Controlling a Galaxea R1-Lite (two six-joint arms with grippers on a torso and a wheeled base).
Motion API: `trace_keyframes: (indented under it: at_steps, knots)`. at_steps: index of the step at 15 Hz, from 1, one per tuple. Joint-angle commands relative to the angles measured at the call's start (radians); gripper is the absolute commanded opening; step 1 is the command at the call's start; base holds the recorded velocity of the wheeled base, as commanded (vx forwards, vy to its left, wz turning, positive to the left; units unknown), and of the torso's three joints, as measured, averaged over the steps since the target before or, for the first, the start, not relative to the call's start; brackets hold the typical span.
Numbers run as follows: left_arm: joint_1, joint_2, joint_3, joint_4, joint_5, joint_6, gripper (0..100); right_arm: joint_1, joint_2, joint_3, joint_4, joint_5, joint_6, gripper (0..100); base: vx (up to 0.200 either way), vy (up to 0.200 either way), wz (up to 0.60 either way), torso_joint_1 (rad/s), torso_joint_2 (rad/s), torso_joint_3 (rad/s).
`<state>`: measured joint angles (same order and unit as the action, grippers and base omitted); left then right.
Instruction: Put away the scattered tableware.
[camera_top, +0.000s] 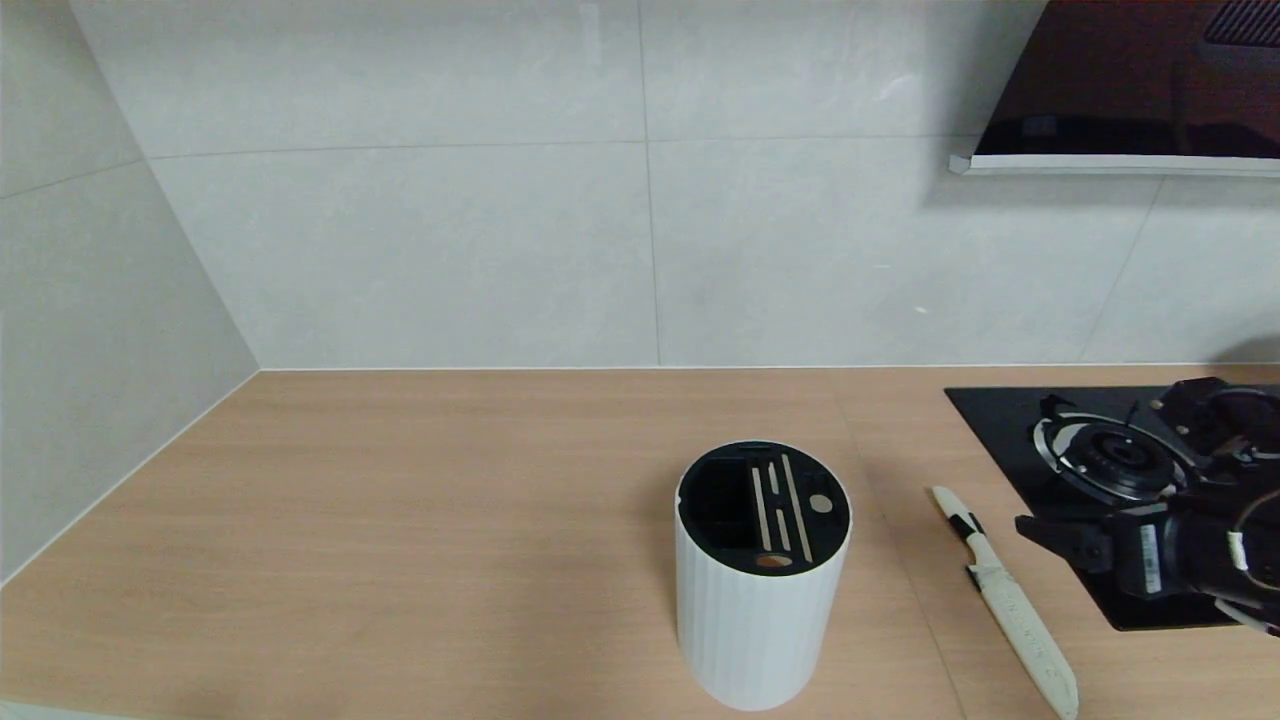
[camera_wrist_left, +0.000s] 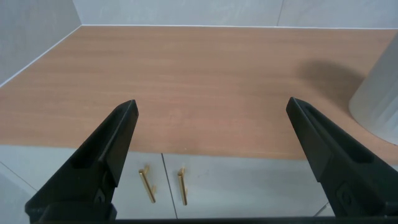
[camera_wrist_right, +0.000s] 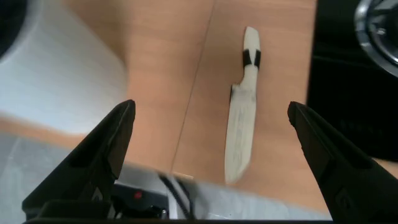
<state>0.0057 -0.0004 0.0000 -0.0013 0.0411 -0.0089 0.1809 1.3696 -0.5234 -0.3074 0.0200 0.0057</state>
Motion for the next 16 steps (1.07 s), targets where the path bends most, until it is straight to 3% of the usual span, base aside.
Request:
trace_keyframes:
  at_steps: [1,10,16]
  knots:
    - [0.0,0.0,0.0,0.0,0.0,0.0,100,0.005,0.244,-0.009,-0.101,-0.02,-0.003,100,0.0,0.0,0.0,0.0,0.0,0.0]
    - [0.0,0.0,0.0,-0.002,0.0,0.0,100,-0.058,0.574,0.003,-0.314,-0.086,-0.013,100,0.0,0.0,0.0,0.0,0.0,0.0]
    - [0.0,0.0,0.0,-0.002,0.002,0.0,100,-0.083,0.681,0.006,-0.403,-0.098,-0.018,100,0.0,0.0,0.0,0.0,0.0,0.0]
